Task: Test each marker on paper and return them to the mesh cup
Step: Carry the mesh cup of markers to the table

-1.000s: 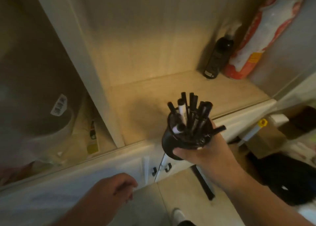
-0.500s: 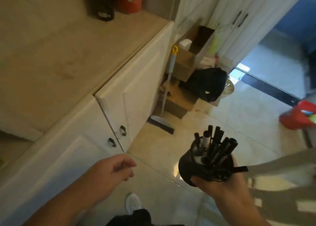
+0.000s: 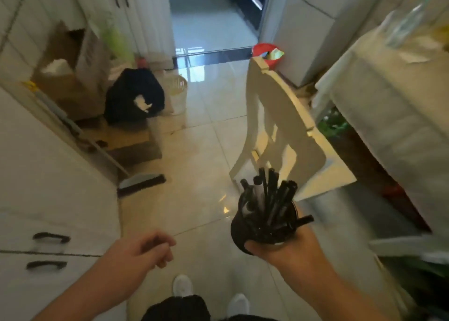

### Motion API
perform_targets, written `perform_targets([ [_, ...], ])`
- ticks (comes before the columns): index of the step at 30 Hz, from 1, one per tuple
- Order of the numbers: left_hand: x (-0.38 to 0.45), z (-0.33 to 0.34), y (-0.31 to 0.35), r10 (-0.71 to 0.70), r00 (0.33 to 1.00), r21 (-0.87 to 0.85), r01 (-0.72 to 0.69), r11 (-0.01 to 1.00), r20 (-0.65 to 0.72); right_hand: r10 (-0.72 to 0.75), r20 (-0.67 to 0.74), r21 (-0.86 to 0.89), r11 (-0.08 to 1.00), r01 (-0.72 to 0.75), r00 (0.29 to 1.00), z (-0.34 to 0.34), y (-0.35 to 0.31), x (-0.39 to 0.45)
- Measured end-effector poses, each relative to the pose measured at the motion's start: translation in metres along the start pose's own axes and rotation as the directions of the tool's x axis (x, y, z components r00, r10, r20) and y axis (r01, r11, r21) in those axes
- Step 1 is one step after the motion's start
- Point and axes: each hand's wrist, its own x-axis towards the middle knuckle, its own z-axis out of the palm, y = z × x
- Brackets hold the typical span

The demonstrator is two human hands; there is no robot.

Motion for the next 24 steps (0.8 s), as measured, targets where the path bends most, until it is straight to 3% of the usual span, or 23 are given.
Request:
perform_targets([
  [6, 0.014, 0.046, 0.053, 0.059, 0.974, 0.107, -0.084, 0.991, 0.217, 0.015, -0.259, 0.058, 0.998, 0.001, 0.966, -0.045, 0.025, -0.054],
  [13, 0.052, 0.079, 0.082, 0.145, 0.873, 0.298, -0.309, 0.903, 0.466, 0.136, -0.529, 0.139, 0.988, -0.072, 0.838, -0.05, 0.054, -0.103],
  [17, 0.07, 0.1, 0.093, 0.152, 0.813, 0.321, -0.384, 0.866, 0.562, 0.281, -0.617, 0.256, 0.955, -0.151, 0.735, -0.05, 0.075, -0.13],
  [24, 0.059, 0.182, 0.136, 0.156, 0.731, 0.364, -0.498, 0.787, 0.665, 0.374, -0.685, 0.33, 0.924, -0.191, 0.626, -0.081, 0.105, -0.183],
])
